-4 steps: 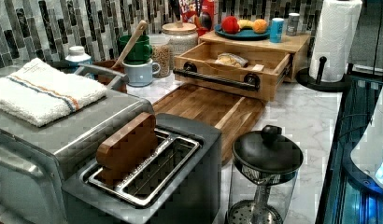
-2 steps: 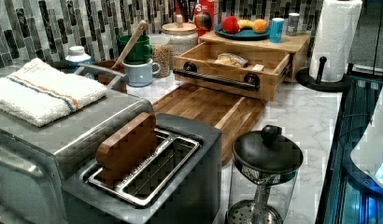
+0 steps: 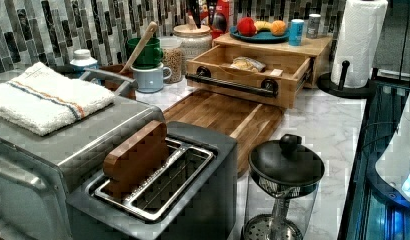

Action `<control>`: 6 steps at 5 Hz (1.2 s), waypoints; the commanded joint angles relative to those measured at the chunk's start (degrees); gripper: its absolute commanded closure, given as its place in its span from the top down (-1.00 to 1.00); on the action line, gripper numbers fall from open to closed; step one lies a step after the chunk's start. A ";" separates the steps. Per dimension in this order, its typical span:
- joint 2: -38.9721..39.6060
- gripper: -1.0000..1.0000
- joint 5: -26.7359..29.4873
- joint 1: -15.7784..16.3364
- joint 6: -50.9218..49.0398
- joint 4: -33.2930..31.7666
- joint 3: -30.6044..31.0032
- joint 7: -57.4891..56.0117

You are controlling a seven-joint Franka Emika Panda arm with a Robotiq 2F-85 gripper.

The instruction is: Close the drawer.

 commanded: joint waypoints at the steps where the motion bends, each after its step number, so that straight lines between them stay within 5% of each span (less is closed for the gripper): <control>1: -4.88 0.32 0.45 6.27 7.77 -8.22 5.90 -18.16; 2: -3.31 -1.00 -2.42 5.95 10.07 -9.86 7.41 -22.93; 5: 0.47 -1.00 -11.39 1.97 21.96 -18.49 6.18 -28.99; 6: 2.09 -1.00 -10.31 1.47 21.27 -18.63 6.34 -28.61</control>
